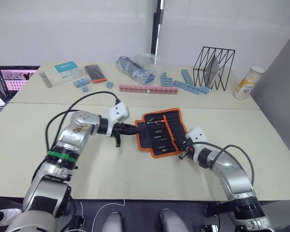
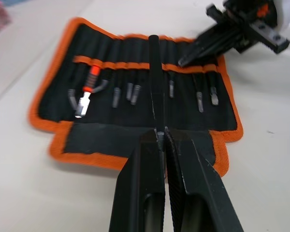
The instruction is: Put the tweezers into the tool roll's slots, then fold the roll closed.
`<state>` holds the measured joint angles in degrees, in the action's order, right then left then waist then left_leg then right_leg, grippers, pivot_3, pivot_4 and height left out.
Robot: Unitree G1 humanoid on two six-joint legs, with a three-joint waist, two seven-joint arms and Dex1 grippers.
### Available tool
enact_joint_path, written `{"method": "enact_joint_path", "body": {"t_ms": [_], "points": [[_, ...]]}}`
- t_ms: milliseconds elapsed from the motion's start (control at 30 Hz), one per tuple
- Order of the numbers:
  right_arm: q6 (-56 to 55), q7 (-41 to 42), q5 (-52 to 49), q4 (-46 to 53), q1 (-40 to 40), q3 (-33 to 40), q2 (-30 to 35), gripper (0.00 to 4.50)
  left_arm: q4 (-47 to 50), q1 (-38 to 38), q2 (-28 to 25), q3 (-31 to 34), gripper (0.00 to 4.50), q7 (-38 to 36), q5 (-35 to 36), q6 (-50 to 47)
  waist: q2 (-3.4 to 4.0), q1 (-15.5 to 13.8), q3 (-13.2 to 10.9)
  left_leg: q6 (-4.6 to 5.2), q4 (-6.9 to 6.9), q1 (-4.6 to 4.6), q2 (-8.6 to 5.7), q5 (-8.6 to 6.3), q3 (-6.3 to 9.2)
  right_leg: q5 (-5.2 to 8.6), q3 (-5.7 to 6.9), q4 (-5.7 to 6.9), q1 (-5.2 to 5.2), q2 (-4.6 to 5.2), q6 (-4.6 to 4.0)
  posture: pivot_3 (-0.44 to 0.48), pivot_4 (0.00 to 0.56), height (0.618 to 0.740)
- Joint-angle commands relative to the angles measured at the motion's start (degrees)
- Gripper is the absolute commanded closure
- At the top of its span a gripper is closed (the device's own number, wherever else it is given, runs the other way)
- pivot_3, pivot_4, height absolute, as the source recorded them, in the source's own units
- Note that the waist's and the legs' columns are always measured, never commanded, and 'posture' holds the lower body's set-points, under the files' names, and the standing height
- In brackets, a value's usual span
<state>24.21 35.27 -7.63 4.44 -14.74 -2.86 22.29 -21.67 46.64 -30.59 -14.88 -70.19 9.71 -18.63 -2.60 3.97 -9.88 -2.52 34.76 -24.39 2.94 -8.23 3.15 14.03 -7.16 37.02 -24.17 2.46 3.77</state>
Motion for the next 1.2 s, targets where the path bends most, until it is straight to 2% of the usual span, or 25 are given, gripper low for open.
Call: {"method": "enact_joint_path", "body": {"t_ms": [33, 267, 700, 933, 1200], "points": [[2.2, -0.2, -1.4, 4.0, 2.3, 0.3, 0.5, 4.50, -3.1, 3.7, 1.7, -2.4, 4.48, -0.5, -3.4, 3.0, 0.00, 0.0, 0.0, 0.00, 0.00, 0.00, 0.00, 0.00, 0.00, 0.00, 0.00, 0.00, -0.01, 0.00, 0.00, 0.000, 0.150, 0.740], [4.8, -0.5, -3.3, 7.4, 3.8, 1.3, 0.7, 4.50, -7.5, 5.6, 4.4, -5.8, 4.48, -2.2, -7.5, 5.2, 0.02, 0.1, 0.0, 0.00, 0.00, -0.01, 0.00, 0.00, 0.00, 0.01, -0.03, 0.00, -0.02, 0.00, 0.01, 0.000, 0.150, 0.740], [5.2, -0.8, -3.5, 7.2, 4.1, 1.2, 1.3, 4.50, -7.6, 5.1, 3.8, -5.8, 4.48, -4.5, -9.0, 5.3, 0.03, 0.0, 0.0, 0.00, 0.02, -0.01, -0.01, 0.00, 0.00, 0.01, -0.03, 0.00, 0.00, 0.00, 0.01, 0.000, 0.150, 0.740], [5.2, -0.5, -3.2, 6.1, 3.2, 0.1, 1.2, 4.50, -13.5, 7.4, 11.8, -5.7, 4.48, 0.0, -9.9, 8.1, 0.02, -0.2, 0.0, 0.01, 0.10, -0.04, -0.03, 0.00, 0.02, -0.01, -0.03, 0.00, 0.03, 0.00, 0.04, 0.000, 0.150, 0.740], [5.5, -0.8, -3.2, 6.5, 3.6, -0.2, 1.0, 4.50, -26.5, 12.7, 20.0, -5.4, 4.48, 3.4, -12.2, 15.0, 0.02, -0.1, 0.0, 0.01, 0.10, -0.04, -0.08, 0.00, 0.04, -0.02, -0.05, 0.00, 0.04, 0.01, 0.07, 0.000, 0.150, 0.740]]}}
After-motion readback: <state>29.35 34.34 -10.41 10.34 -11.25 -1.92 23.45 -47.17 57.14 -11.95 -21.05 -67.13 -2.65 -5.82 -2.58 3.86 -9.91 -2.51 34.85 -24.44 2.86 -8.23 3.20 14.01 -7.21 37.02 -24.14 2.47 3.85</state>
